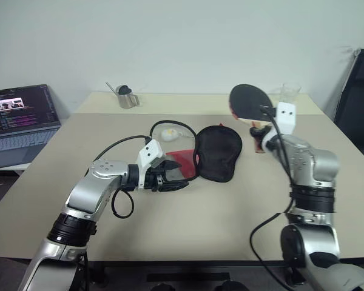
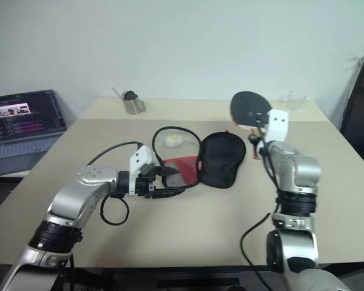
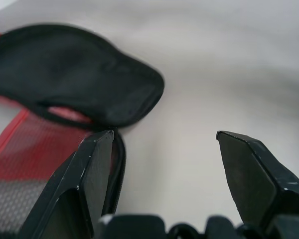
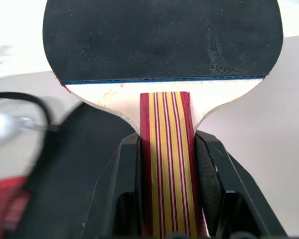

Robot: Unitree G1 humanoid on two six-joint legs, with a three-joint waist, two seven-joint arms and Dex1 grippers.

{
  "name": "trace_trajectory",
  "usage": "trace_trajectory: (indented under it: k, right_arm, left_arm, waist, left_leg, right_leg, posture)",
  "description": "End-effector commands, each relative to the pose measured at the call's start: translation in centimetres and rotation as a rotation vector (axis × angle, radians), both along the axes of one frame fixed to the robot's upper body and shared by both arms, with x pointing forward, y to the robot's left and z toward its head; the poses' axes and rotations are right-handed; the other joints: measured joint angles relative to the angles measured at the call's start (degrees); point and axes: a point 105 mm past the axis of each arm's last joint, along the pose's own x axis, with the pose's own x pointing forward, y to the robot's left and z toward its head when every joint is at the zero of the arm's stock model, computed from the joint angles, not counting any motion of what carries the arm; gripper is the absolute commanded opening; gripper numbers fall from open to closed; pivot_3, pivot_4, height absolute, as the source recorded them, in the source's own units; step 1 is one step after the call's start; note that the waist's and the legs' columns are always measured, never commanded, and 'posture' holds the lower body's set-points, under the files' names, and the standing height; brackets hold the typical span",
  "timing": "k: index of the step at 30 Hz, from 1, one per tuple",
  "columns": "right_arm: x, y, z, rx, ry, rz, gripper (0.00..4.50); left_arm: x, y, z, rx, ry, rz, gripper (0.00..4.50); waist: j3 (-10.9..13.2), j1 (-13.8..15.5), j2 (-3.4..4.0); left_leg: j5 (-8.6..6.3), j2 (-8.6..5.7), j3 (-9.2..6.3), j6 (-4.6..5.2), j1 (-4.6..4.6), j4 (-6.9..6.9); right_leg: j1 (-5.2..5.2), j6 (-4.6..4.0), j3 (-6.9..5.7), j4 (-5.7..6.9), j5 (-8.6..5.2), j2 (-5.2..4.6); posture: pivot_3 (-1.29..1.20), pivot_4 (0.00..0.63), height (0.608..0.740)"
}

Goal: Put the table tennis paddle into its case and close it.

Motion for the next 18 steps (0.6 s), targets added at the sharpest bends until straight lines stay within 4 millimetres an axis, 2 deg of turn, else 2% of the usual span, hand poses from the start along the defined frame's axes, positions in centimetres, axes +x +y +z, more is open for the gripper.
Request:
trace_trajectory:
  k: [1,6,8,15,18]
  right_arm:
    - [0.4,2.3,2.1,0.042,-0.080,0.003,1.09]
    - [0.2,6.4,-0.8,0.079,-0.001,0.066,1.09]
    - [0.1,7.1,-1.7,0.083,0.025,0.072,1.09]
    - [0.3,7.4,-4.0,0.108,0.092,0.042,1.09]
    - [0.6,6.4,-5.3,0.088,0.123,-0.003,1.09]
  left_arm:
    - [-0.3,0.6,0.1,0.020,-0.013,0.007,3.62]
    - [0.2,3.1,-0.9,0.071,0.005,0.112,3.62]
    - [0.1,3.5,-1.2,0.086,0.012,0.126,3.62]
    - [-0.8,3.1,-2.0,0.084,0.031,0.124,3.62]
    - [-0.9,3.0,-2.1,0.085,0.035,0.130,3.62]
  waist:
    - [0.0,0.1,0.00]
    - [0.0,0.1,0.00]
    - [0.0,0.1,0.00]
    - [0.0,0.1,0.00]
    - [0.0,0.1,0.00]
  left_leg:
    - [0.00,0.00,0.00,0.00,0.00,0.00]
    - [0.00,0.01,-0.03,0.00,-0.01,-0.04]
    - [0.00,0.01,-0.03,0.00,-0.01,-0.04]
    - [0.00,-0.01,-0.04,0.00,-0.03,-0.03]
    - [0.00,0.04,-0.06,0.00,-0.02,-0.04]
  right_leg:
    - [0.00,0.00,-0.01,0.00,0.00,0.00]
    - [-0.02,-0.02,-0.03,0.00,0.01,-0.01]
    - [-0.01,-0.02,-0.04,0.00,0.00,-0.02]
    - [-0.01,-0.17,-0.07,-0.04,0.09,-0.10]
    - [-0.01,-0.18,-0.07,-0.02,0.08,-0.09]
  posture:
    - [0.00,0.150,0.740]
    - [0.00,0.150,0.740]
    - [0.00,0.150,0.740]
    - [0.00,0.150,0.740]
    - [0.00,0.150,0.740]
